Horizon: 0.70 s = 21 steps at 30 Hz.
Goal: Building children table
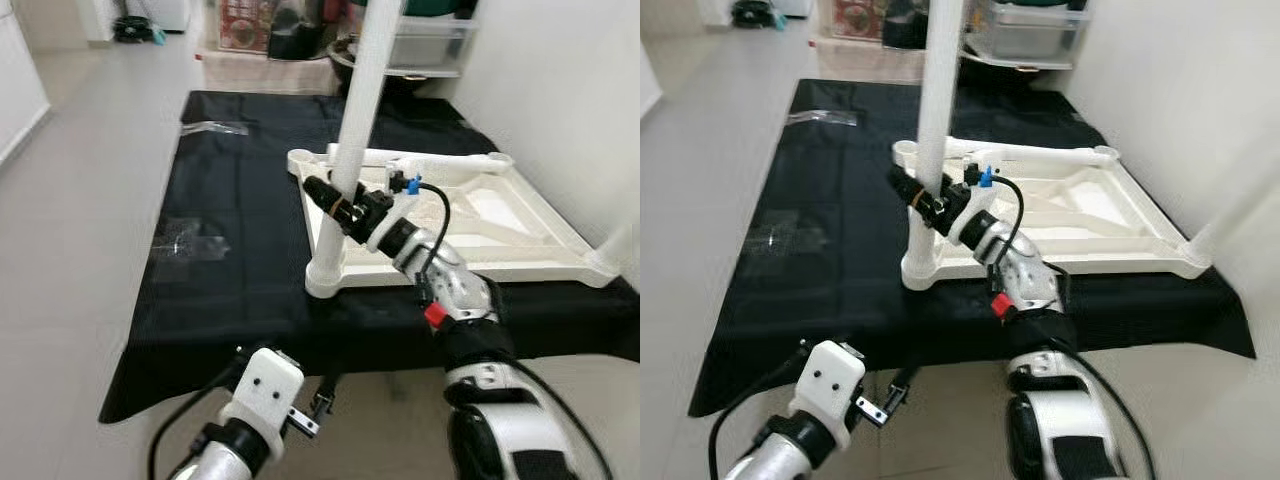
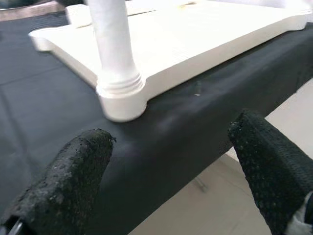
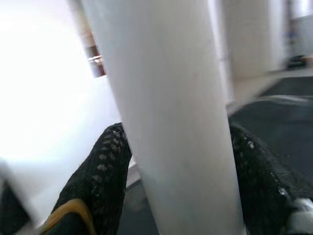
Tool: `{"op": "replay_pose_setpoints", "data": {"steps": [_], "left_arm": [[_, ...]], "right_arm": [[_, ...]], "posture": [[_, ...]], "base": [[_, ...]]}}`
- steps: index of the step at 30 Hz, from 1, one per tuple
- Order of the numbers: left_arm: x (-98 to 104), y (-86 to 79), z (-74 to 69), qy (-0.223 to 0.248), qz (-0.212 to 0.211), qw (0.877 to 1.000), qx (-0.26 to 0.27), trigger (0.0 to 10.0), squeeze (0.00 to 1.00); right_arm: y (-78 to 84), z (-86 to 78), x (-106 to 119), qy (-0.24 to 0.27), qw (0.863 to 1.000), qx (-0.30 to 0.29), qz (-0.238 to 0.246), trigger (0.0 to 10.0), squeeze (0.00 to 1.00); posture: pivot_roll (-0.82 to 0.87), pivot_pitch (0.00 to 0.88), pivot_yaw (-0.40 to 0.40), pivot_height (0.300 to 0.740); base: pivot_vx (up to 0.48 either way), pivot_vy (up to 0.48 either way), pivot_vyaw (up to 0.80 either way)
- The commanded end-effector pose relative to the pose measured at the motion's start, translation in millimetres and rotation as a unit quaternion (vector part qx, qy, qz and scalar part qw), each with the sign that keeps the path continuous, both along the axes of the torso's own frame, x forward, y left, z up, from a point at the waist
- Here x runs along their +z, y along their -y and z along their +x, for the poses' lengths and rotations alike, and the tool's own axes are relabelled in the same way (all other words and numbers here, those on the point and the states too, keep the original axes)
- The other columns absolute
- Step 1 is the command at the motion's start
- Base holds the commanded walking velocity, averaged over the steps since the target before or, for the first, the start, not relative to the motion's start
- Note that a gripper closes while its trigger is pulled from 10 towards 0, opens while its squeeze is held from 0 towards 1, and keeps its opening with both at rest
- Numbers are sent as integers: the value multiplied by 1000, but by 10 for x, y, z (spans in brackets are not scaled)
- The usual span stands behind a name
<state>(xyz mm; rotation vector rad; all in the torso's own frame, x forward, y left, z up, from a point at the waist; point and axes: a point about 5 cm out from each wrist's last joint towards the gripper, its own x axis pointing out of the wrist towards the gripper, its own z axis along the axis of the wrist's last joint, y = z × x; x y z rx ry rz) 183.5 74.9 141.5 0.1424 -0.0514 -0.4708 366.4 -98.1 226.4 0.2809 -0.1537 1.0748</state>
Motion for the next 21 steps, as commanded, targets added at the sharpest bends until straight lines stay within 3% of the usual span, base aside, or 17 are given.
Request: {"op": "replay_pose_setpoints", "data": {"steps": [1,2,4,11,12,17,18,21], "left_arm": [[-14,4,-9,-5,0,1000,1,10000,0],[-12,4,-10,-5,0,1000,1,10000,0],[-10,3,-7,-5,1,1000,2,10000,0],[-10,0,-5,-4,1,1000,3,10000,0],[-10,-1,-5,-4,1,1000,3,10000,0],[-8,0,-5,-4,1,1000,3,10000,0],[-9,2,-4,-5,1,1000,3,10000,0],[-8,3,-3,-5,0,1000,3,10000,0]], "right_arm": [[-161,-89,-76,-3,997,75,-15,10000,0],[-179,-137,-109,7,992,123,-40,10000,0],[-253,-140,-175,9,984,157,-83,10000,0],[-375,-68,-214,23,983,139,-118,10000,0],[-383,-39,-211,21,986,120,-116,0,0],[-342,-14,-160,23,991,95,-89,0,0],[-299,16,-129,24,996,54,-70,0,0],[-285,36,-119,21,997,34,-62,0,0]], "posture": [[144,91,-97,740],[144,93,-95,740],[149,94,-99,740],[149,94,-99,740],[149,98,-99,740],[146,100,-97,740],[143,101,-98,740],[143,101,-98,740]], "base": [[0,0,0],[0,0,0],[0,0,0],[0,0,0],[0,0,0],[0,0,0],[0,0,0],[0,0,0]]}}
